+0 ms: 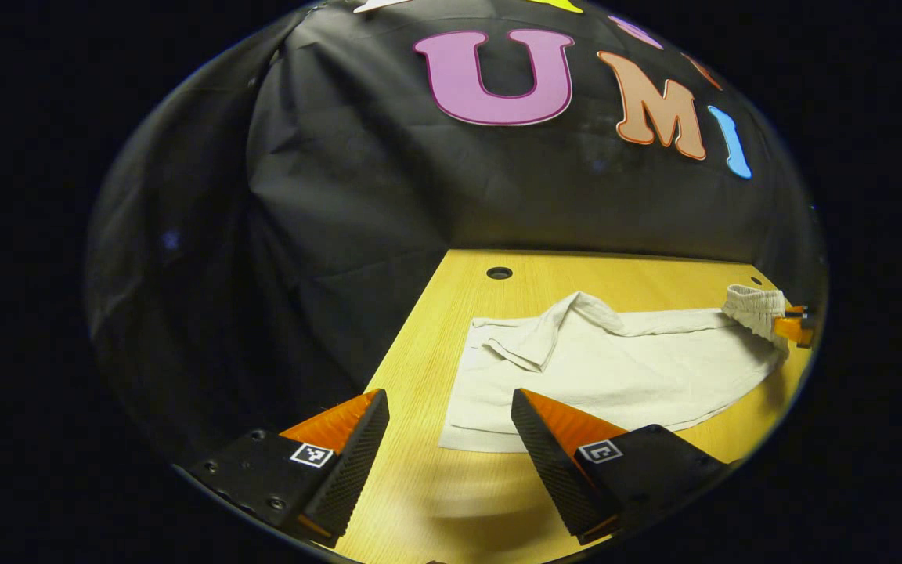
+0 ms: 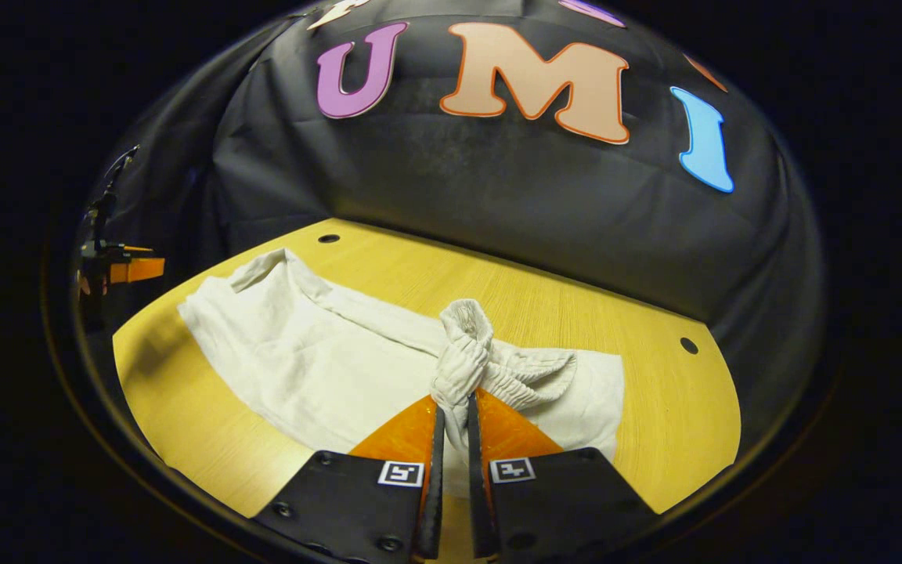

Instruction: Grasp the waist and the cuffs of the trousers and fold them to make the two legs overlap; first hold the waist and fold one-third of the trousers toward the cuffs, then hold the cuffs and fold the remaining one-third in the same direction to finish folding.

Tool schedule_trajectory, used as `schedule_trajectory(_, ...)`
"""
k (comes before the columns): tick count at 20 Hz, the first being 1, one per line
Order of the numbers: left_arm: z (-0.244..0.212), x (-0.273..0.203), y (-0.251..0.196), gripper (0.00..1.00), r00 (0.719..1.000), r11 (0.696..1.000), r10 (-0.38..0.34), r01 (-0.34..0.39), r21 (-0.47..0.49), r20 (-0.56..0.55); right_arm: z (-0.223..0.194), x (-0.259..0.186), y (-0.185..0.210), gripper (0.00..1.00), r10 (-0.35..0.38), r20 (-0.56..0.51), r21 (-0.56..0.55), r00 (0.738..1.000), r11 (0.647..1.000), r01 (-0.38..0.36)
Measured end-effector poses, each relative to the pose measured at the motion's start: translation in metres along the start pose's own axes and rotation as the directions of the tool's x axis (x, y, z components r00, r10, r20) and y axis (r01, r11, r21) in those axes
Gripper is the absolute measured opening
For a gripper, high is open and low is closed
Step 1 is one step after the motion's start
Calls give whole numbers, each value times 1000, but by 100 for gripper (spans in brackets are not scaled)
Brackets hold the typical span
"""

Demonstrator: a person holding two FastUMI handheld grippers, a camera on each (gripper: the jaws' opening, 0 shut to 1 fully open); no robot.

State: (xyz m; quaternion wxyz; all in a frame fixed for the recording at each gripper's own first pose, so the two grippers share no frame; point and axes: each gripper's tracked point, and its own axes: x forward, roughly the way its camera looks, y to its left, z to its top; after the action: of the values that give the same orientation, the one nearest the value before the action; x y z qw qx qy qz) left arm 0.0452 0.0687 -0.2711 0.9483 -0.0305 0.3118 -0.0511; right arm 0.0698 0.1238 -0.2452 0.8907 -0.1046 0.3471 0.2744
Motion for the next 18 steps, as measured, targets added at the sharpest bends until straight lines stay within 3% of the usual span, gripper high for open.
schedule_trajectory(1, -4, 4, 0, 97, 1000, 1000, -10, 10, -4, -9, -9, 3, 1, 25, 13, -15, -9, 1000, 1000, -13)
schedule_trajectory(2, -10, 9, 1, 98, 1000, 1000, -19, 19, -9, -17, -14, 3, 4, 26, 23, -26, -19, 999, 1000, -23)
schedule_trajectory(4, -17, 20, 1, 97, 999, 999, -36, 35, -24, -35, -19, -6, 21, 54, 46, -29, -28, 999, 999, -46)
schedule_trajectory(6, -24, 32, -1, 97, 997, 998, -55, 53, -42, -53, -23, -8, 27, 99, 40, -30, -27, 999, 999, -41)
schedule_trajectory(12, -43, 63, -16, 99, 984, 981, -142, 126, -149, -108, -32, -27, 28, 98, -13, -57, -34, 998, 999, 11)
schedule_trajectory(18, -58, 86, -25, 97, 976, 982, -149, 127, -137, -158, -36, -32, 26, 98, -70, -75, -22, 995, 997, 68)
